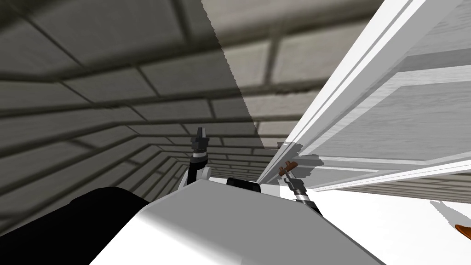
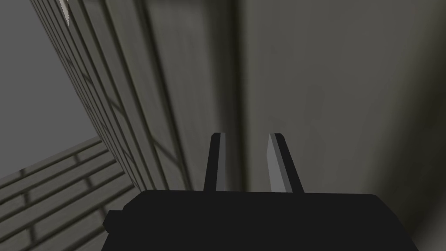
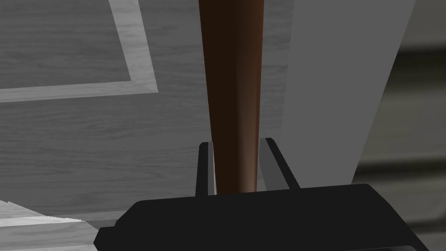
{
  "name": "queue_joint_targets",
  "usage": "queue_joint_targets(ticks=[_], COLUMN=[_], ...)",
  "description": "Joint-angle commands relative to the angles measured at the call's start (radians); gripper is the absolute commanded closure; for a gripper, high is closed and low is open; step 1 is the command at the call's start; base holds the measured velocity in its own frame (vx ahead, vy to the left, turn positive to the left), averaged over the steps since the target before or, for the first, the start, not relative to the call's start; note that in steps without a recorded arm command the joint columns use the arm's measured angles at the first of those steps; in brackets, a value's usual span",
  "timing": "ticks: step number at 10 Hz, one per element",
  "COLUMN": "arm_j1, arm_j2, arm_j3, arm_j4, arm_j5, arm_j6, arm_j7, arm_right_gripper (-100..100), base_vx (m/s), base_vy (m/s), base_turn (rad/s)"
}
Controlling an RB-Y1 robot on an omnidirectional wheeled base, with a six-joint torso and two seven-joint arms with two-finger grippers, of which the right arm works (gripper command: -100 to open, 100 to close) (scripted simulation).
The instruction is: Pull the door open
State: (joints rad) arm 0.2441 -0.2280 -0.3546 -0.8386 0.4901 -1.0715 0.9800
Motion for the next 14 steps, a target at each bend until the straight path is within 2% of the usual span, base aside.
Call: queue_joint_targets(ticks=[1, 2, 7, 14], arm_j1=[0.0, -0.002, -0.007, -0.016], arm_j2=[0.002, -0.001, -0.003, -0.008], arm_j3=[0.003, 0.006, 0.021, 0.05], arm_j4=[0.0, 0.0, 0.0, 0.0], arm_j5=[0.001, -0.016, -0.057, -0.137], arm_j6=[-0.001, 0.003, 0.012, 0.028], arm_j7=[-0.001, -0.038, -0.134, -0.313], arm_right_gripper=[100, 100, 100, 100], base_vx=[0.0, -0.027, -0.036, -0.046], base_vy=[0.0, -0.015, -0.02, -0.023], base_turn=[0.0, 0.066, 0.059, 0.077])
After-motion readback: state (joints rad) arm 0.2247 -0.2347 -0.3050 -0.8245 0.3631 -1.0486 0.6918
